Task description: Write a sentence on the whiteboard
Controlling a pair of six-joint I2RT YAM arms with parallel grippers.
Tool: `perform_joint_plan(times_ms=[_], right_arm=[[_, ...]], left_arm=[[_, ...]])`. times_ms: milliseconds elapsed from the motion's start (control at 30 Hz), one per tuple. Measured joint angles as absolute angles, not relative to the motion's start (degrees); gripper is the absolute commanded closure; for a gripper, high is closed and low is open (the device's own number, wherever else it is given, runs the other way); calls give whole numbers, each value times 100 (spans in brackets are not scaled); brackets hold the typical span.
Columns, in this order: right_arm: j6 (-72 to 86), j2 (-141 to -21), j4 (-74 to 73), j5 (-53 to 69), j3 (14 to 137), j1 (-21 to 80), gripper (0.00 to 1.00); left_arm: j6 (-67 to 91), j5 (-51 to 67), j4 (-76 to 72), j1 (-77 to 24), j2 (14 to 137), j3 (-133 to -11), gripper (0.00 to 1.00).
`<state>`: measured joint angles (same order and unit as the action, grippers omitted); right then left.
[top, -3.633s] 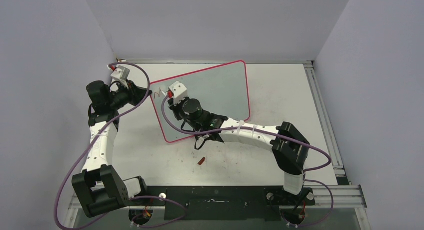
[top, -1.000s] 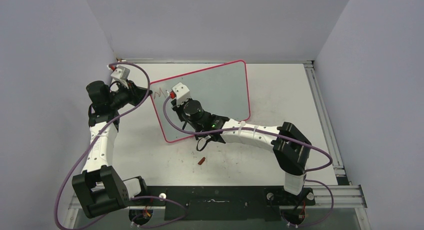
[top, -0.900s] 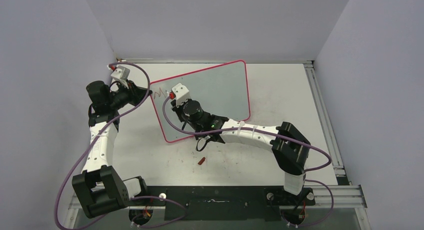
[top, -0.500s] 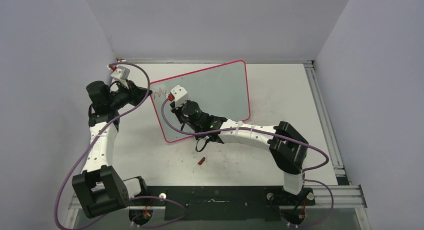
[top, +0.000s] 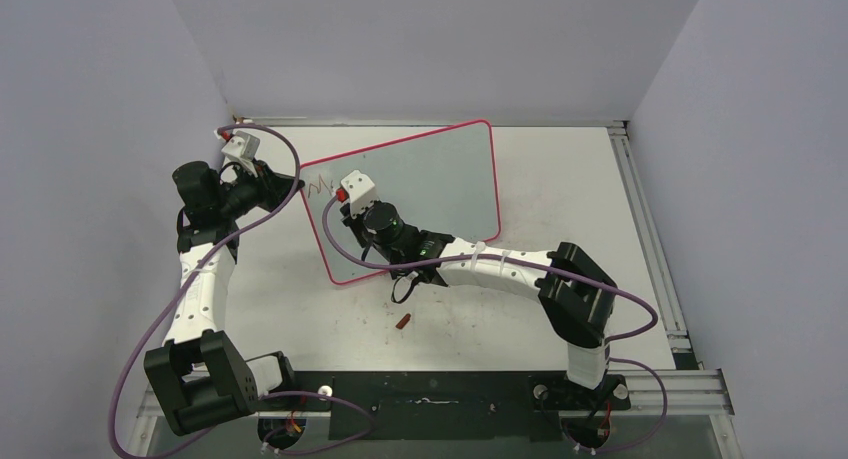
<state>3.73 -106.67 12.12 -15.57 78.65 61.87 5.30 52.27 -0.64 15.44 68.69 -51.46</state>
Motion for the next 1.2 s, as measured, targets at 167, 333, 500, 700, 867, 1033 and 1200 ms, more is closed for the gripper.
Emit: perform_joint_plan(times_ms=[167, 333, 500, 700, 867, 1033, 1200], right_arm=[[384, -10665, 1188, -1562, 7865, 6189, 95], [386, -10665, 1186, -1568, 7865, 6189, 95], [386, -10665, 1181, -1603, 7865, 6189, 95], [386, -10665, 1168, -1629, 7865, 6191, 95], [386, -10665, 1155, -1662, 7865, 6191, 95], [386, -10665, 1146, -1712, 7865, 6191, 95], [386, -10665, 1146, -1717, 7865, 6191, 95]], left_arm=[[530, 5227, -64, 1544, 6869, -5146, 100], [530, 5227, -64, 1544, 6869, -5146, 100], [530, 5227, -64, 1544, 6869, -5146, 100], [530, 5227, -64, 1544, 6869, -5146, 100], [530, 5225, -64, 1544, 6869, -5146, 100], [530, 5225, -64, 1544, 6869, -5146, 100], [530, 5225, -64, 1544, 6869, -5146, 100]])
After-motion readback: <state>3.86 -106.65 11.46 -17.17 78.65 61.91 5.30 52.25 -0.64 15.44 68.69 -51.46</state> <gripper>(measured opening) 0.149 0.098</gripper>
